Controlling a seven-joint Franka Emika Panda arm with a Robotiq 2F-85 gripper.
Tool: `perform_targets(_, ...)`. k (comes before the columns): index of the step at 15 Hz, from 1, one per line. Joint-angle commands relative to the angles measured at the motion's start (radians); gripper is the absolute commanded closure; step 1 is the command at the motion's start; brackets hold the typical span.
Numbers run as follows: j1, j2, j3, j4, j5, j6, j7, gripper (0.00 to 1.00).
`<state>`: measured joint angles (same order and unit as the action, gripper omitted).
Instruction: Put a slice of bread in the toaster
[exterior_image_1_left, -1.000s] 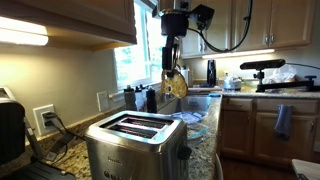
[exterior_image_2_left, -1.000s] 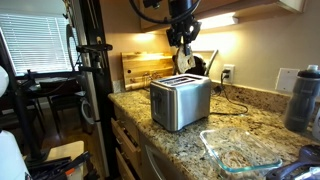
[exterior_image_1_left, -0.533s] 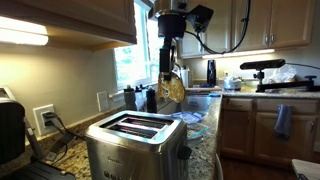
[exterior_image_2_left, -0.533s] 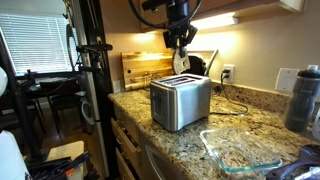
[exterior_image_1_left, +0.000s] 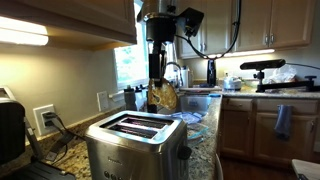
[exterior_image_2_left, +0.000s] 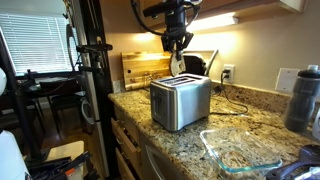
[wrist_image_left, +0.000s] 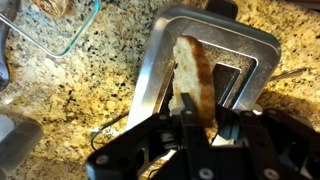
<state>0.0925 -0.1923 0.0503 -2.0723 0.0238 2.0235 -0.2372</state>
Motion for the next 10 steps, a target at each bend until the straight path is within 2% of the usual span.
perform_targets(1, 0.007, 0.053, 0.006, 0.066, 0.021, -0.025, -0.012, 0.95)
perform_targets(10, -0.008, 0.174, 0.007, 0.153, 0.060, -0.032, -0.028, 0.94)
